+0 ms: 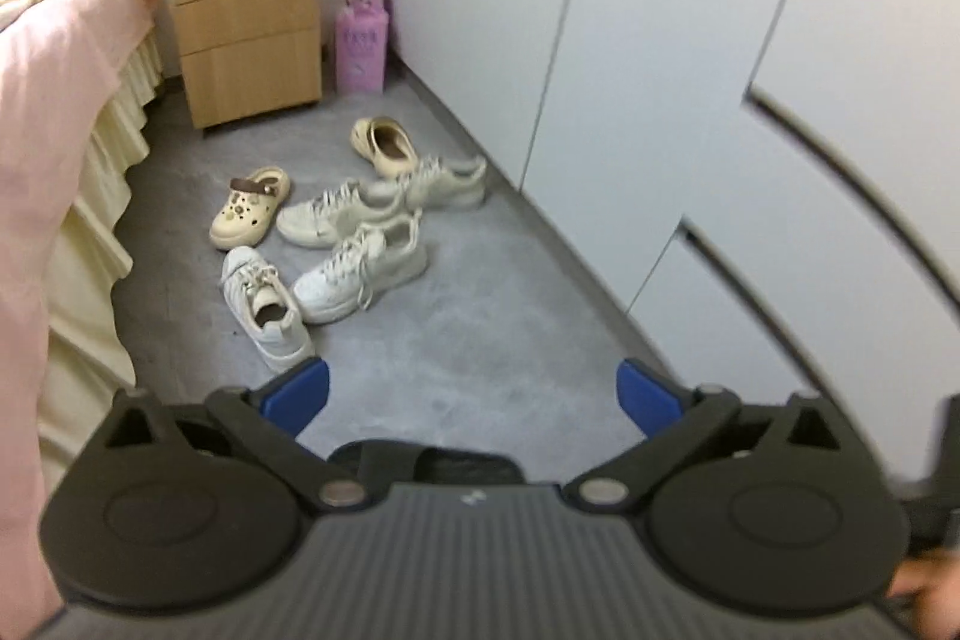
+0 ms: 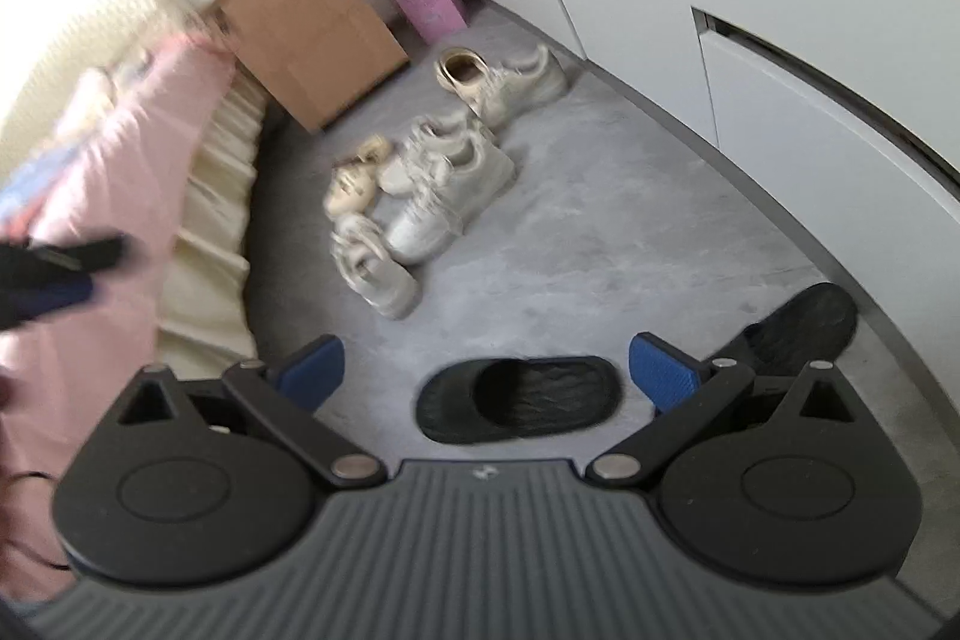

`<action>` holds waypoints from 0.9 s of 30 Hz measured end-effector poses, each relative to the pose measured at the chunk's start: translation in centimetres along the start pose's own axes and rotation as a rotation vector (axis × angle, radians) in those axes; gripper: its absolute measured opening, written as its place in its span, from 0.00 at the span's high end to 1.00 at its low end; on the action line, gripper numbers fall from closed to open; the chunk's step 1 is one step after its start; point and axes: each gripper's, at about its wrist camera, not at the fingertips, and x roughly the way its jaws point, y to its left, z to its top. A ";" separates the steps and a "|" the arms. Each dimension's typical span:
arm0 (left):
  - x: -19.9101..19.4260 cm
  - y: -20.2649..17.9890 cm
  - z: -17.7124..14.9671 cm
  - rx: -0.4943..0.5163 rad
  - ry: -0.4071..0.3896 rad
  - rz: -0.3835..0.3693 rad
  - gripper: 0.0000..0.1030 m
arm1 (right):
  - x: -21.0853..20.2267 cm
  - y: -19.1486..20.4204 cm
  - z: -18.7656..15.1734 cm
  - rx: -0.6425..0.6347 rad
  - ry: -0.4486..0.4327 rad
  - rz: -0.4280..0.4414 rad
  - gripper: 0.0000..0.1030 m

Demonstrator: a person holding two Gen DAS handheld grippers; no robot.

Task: Organize scattered shoes
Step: 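Grasp the second black sandal strap with the right gripper and lift it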

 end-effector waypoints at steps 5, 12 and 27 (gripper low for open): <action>-4.1 3.7 -1.2 -0.071 -0.103 0.035 0.00 | 5.9 3.2 -2.4 -0.016 0.023 -0.044 0.00; -7.2 7.5 -0.6 -0.169 -0.176 0.030 0.00 | 15.3 7.7 -6.5 -0.050 0.079 -0.103 0.00; -6.8 15.8 -1.3 -0.632 -0.168 0.121 0.00 | 36.6 10.4 -12.5 -0.184 0.231 -0.395 0.00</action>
